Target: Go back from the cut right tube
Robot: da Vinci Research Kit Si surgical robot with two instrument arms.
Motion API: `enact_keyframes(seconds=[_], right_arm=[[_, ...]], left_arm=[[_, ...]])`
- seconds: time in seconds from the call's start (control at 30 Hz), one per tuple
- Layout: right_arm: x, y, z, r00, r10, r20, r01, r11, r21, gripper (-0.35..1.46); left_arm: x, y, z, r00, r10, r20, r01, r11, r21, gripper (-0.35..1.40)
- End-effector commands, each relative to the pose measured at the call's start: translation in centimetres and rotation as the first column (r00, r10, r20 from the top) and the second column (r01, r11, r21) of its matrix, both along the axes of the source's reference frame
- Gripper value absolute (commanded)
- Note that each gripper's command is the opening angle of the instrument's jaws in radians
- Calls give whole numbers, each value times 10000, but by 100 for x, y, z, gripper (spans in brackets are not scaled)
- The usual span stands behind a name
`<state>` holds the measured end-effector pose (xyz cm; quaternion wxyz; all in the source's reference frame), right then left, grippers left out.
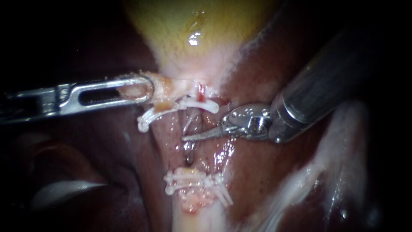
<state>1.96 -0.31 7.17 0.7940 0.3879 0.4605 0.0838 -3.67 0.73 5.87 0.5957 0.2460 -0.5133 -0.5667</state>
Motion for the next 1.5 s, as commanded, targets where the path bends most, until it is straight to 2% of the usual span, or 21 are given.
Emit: enact_keyframes(seconds=[0.03,0.23,0.37,0.4,0.47,0.5,0.53,0.6,0.67,0.83,0.97,1.07,1.13,1.17,1.23,1.3,1.37,1.5], right_arm=[[0,0,0,10000,7,22,-7,10000,41,-35],[0,0,0,10000,21,71,-22,9999,132,-35],[2,-5,0,9998,81,164,-86,9995,301,-35],[3,-6,0,9999,114,117,-118,9995,307,-23],[4,-7,0,9995,313,67,-314,9992,253,39],[5,-9,0,9991,419,-37,-418,9988,267,76],[5,-10,0,9987,499,-98,-495,9982,334,98],[3,-15,0,9977,669,-109,-661,9960,599,116],[3,-20,-1,9975,679,-172,-668,9960,596,125],[3,-19,-3,9962,870,-97,-865,9950,491,133],[0,-20,-4,9953,966,-44,-963,9945,418,133],[-6,-19,-9,9891,1465,133,-1463,9891,-163,141],[-14,-18,-13,9800,1975,249,-1943,9764,-948,145],[-19,-18,-16,9790,2028,228,-1988,9731,-1163,145],[-28,-18,-22,9789,2005,385,-1923,9690,-1553,145],[-38,-18,-31,9799,1878,674,-1689,9605,-2211,145],[-49,-15,-41,9781,1873,909,-1549,9463,-2838,145],[-70,-5,-61,9735,2036,1046,-1535,9197,-3612,145]], left_arm=[[0,0,0,10000,1,-2,-1,10000,0,-35],[0,0,0,10000,1,-1,-1,10000,-1,-35],[0,0,0,10000,2,-1,-2,10000,-1,-35],[0,0,0,10000,2,-1,-2,10000,-1,-35],[0,0,1,10000,2,-1,-2,10000,-2,-35],[0,0,1,10000,2,-1,-2,10000,-2,-35],[0,0,1,10000,2,-1,-2,10000,-2,-35],[1,0,1,10000,3,0,-3,10000,-2,-35],[1,0,1,10000,6,1,-6,10000,-2,-35],[1,0,1,10000,8,3,-8,10000,-3,-35],[2,0,1,10000,10,4,-10,10000,-3,-35],[3,0,1,10000,15,7,-15,10000,-3,-35],[3,0,1,10000,21,11,-21,10000,-3,-35],[4,0,1,10000,24,13,-24,10000,-3,-35],[5,0,2,10000,32,18,-32,10000,-3,-35],[7,0,2,10000,38,21,-38,10000,-2,-35],[7,1,2,10000,41,24,-41,10000,-1,-35],[7,1,3,10000,42,25,-42,10000,-2,-35]])
